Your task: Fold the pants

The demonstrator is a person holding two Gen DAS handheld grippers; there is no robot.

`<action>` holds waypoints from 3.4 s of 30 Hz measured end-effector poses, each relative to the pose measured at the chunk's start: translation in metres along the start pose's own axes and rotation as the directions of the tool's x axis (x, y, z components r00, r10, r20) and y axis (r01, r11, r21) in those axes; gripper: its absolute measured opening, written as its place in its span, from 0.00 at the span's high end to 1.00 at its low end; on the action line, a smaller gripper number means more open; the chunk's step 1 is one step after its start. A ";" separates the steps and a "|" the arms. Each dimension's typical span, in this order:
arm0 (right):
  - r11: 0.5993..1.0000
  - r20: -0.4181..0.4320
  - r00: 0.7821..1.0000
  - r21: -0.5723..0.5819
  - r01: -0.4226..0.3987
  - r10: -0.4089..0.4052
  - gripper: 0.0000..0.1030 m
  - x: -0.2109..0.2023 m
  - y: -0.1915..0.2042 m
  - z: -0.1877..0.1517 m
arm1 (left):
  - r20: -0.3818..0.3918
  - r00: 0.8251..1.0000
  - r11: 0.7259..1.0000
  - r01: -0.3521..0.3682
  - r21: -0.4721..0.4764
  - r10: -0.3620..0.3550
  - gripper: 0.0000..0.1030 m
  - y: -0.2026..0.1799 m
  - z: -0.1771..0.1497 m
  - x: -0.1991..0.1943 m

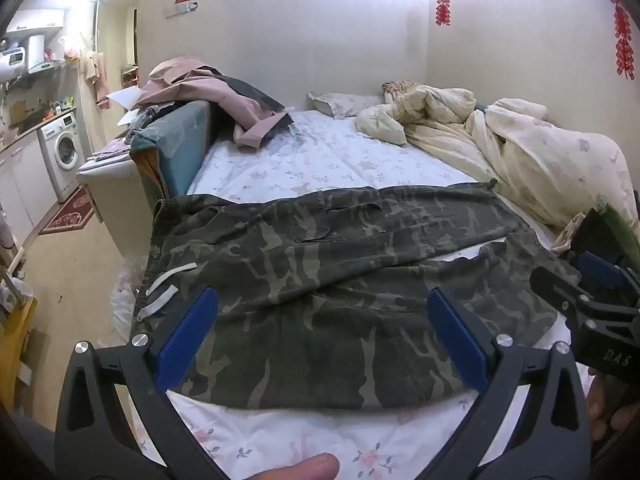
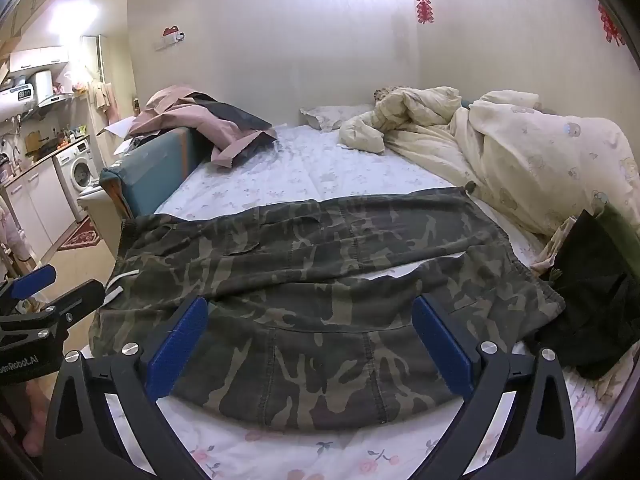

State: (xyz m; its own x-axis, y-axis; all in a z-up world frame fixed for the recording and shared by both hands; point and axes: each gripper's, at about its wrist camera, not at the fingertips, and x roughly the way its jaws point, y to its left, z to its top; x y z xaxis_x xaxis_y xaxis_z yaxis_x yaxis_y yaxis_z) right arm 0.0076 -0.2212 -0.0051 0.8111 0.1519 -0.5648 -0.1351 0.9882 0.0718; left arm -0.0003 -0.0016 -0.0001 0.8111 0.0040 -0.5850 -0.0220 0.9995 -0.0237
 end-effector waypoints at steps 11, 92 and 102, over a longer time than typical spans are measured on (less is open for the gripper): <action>1.000 -0.005 1.000 0.001 -0.001 0.001 0.00 0.000 -0.003 0.002 | -0.019 1.000 1.000 0.009 -0.009 -0.009 0.00 0.002 -0.004 0.002; 1.000 -0.001 1.000 -0.001 -0.003 0.003 0.00 -0.005 -0.002 0.003 | -0.008 1.000 1.000 0.001 -0.001 -0.001 0.00 0.004 -0.005 -0.004; 1.000 0.005 1.000 0.011 -0.009 0.009 0.00 -0.007 -0.001 0.004 | -0.113 0.992 0.996 -0.058 -0.072 0.050 0.00 0.038 -0.005 0.016</action>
State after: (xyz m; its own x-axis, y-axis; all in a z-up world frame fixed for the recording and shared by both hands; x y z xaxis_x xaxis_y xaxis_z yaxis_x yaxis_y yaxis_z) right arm 0.0049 -0.2228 0.0022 0.8126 0.1613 -0.5601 -0.1363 0.9869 0.0866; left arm 0.0092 0.0359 -0.0144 0.7375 0.0500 -0.6735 -0.1113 0.9926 -0.0481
